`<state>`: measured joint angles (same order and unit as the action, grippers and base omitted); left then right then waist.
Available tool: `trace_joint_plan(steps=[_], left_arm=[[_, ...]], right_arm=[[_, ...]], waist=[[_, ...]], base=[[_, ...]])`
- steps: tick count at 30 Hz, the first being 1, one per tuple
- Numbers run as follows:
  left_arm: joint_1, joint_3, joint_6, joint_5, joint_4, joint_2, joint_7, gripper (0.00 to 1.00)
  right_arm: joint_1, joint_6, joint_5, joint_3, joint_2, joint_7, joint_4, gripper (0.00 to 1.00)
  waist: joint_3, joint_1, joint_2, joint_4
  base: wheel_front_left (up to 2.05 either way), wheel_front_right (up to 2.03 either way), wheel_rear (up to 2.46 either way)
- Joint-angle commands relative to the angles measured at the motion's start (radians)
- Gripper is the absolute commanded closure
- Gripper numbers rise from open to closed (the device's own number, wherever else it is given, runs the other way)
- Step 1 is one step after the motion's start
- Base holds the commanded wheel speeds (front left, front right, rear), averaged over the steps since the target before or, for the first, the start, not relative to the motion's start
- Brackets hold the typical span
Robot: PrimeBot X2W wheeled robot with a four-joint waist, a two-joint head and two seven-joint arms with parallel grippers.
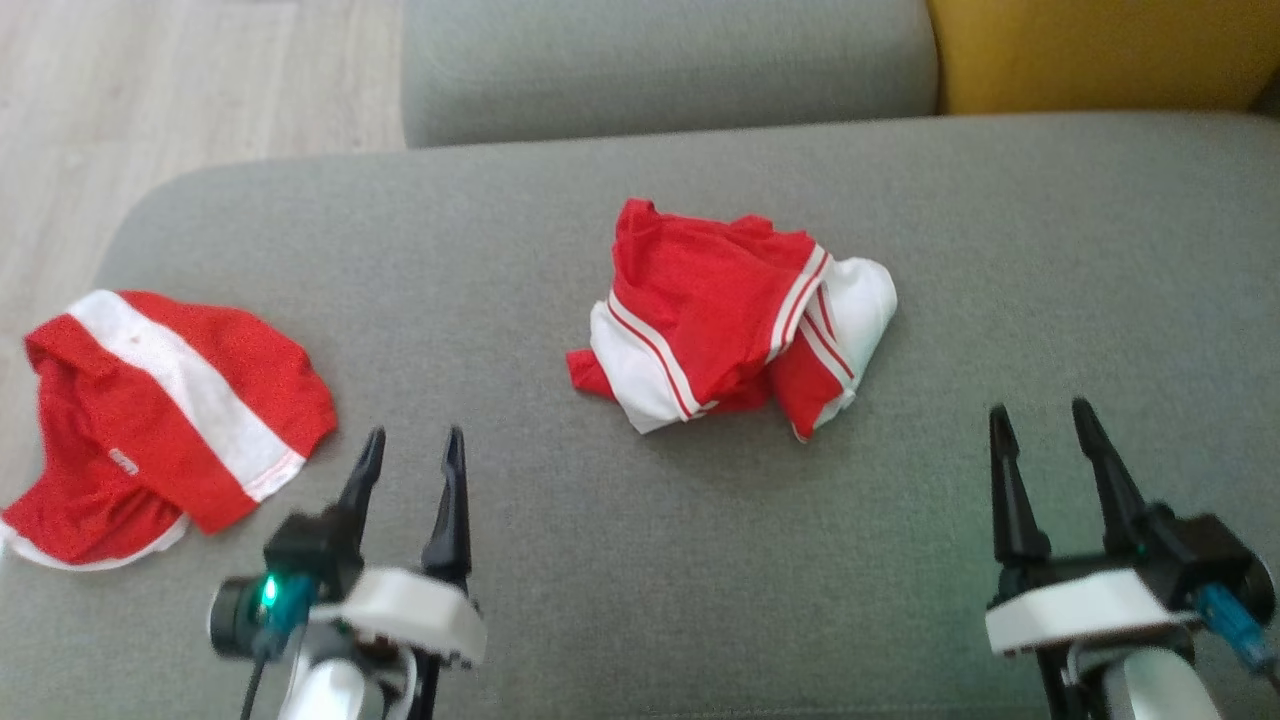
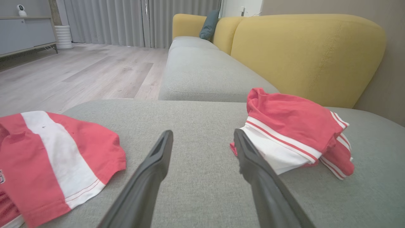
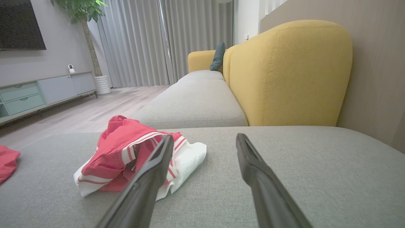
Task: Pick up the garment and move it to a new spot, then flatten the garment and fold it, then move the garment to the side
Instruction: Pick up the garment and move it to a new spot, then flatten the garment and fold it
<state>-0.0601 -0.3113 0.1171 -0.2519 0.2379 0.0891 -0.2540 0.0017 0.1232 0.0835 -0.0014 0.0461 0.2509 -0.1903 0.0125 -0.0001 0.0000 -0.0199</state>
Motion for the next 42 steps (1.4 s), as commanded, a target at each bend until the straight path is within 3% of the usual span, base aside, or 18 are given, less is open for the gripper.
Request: trace_joint_plan(steps=[1, 14, 35, 42], left_arm=[[-0.012, 0.043, 0.001, 0.011, -0.055, -0.001, -0.008, 0.00], [0.116, 0.100, -0.007, 0.038, -0.116, -0.021, -0.008, 0.00], [0.119, 0.122, -0.023, 0.063, -0.095, -0.036, -0.008, 0.00], [0.065, 0.066, -0.054, 0.094, -0.081, -0.037, -0.008, 0.00]], right_arm=[[-0.007, 0.008, 0.000, 0.018, 0.004, 0.011, 0.040, 0.00], [0.051, 0.008, 0.028, 0.016, 0.004, 0.011, 0.047, 0.00], [0.042, 0.008, 0.026, 0.018, 0.004, 0.011, 0.039, 0.00], [0.033, 0.008, 0.024, 0.026, 0.004, 0.011, 0.045, 0.00]], waist=[[-0.023, 0.0001, 0.0000, 0.016], [-0.045, 0.0001, 0.0000, 0.026], [-0.034, 0.0001, 0.0000, 0.012], [-0.008, 0.0001, 0.0000, -0.016]], base=[[0.00, 0.00, 0.00], [0.00, 0.00, 0.00], [0.00, 0.00, 0.00], [0.00, 0.00, 0.00]])
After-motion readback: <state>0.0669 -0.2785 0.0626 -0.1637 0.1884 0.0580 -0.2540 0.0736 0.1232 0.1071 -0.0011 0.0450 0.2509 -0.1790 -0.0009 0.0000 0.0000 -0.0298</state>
